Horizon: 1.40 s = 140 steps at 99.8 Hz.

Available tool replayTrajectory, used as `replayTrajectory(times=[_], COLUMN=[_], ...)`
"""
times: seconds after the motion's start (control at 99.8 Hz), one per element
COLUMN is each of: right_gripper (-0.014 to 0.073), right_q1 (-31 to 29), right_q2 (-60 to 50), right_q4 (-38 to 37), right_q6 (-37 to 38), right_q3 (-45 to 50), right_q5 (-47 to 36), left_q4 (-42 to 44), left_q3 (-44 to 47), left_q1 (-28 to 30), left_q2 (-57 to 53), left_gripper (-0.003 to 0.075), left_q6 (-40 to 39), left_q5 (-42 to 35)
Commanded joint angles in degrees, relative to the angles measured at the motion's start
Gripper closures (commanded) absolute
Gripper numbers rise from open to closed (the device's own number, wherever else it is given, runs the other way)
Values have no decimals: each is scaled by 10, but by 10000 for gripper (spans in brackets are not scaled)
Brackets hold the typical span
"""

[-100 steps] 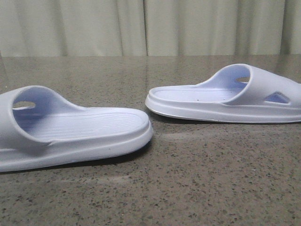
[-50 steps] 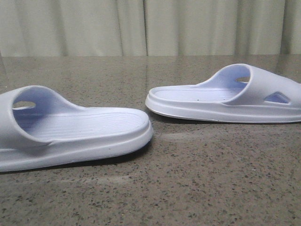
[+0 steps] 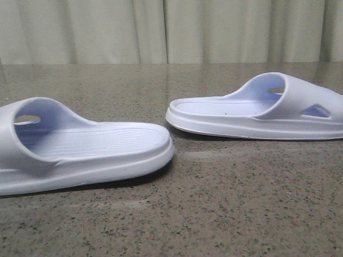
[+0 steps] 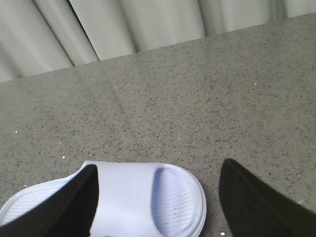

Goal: Insert blue slippers together front up
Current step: 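Grasp the slipper nearest the left gripper by its sole edge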

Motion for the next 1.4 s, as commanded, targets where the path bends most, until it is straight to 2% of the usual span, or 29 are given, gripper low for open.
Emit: replayTrajectory(times=[0.0, 0.291, 0.571, 1.393], right_gripper=[148, 148, 148, 148], right_q1=[1, 1, 1, 1], right_q2=[5, 5, 5, 5], right_q4=[2, 2, 2, 2], right_q6=[-2, -2, -2, -2], right_q3=[-21, -21, -21, -21], right_q5=[-47, -47, -47, -47], left_q4=[-34, -94, -133, -145], left_q3=[-14, -14, -14, -14], left_q1=[2, 2, 2, 2], left_q2=[5, 5, 5, 5], left_gripper=[211, 211, 220, 635], left_q6=[-4, -4, -4, -4], left_q5=[0, 44, 48, 38])
